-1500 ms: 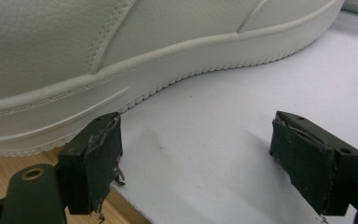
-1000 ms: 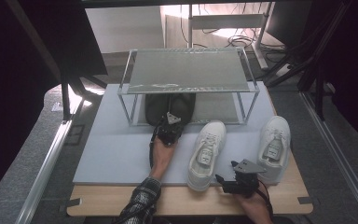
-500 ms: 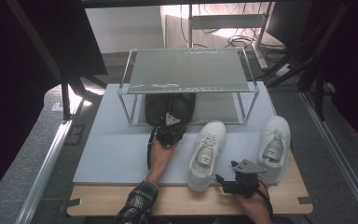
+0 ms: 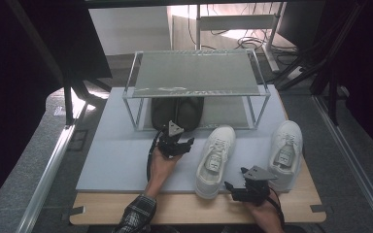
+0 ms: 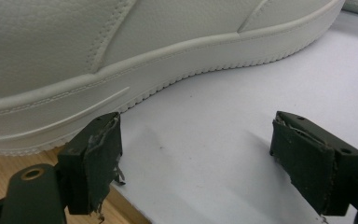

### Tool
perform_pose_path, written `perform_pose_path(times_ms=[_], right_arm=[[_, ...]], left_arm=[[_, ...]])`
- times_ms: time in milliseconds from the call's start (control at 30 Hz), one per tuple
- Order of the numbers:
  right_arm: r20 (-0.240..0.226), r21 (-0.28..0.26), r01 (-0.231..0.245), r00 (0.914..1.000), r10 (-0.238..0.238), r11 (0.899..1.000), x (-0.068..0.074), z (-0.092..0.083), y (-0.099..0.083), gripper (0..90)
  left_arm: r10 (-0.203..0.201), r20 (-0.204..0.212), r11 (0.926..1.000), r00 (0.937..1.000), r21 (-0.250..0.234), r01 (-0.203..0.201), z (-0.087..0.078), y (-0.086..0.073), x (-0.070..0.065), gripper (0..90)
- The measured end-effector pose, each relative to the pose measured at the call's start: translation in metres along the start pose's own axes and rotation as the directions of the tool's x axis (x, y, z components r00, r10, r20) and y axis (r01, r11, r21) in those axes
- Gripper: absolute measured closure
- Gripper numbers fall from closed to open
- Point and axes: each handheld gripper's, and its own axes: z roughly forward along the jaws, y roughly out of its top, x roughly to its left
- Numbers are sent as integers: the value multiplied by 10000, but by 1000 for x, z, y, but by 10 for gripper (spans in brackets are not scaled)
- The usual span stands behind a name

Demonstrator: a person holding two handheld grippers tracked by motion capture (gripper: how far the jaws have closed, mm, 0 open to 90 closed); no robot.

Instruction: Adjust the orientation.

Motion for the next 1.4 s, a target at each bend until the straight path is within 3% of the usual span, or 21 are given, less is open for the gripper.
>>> perform_pose_path(times_ms=[200,467,1000,1400], right_arm=[[2,0,3,10000,-3,10000,0,0,0,169],[17,9,9,10000,-9,10000,0,0,0,169],[32,13,14,10000,-14,10000,0,0,0,169],[37,14,13,10000,-14,10000,0,0,0,170]], left_arm=[[233,-51,9996,9997,179,-232,-14,-8,-1,283],[158,-200,9998,9997,78,-156,-38,-21,2,135],[-216,109,9997,9997,-121,218,-75,-55,4,118],[-423,-93,9991,9991,82,423,-88,-90,7,120]])
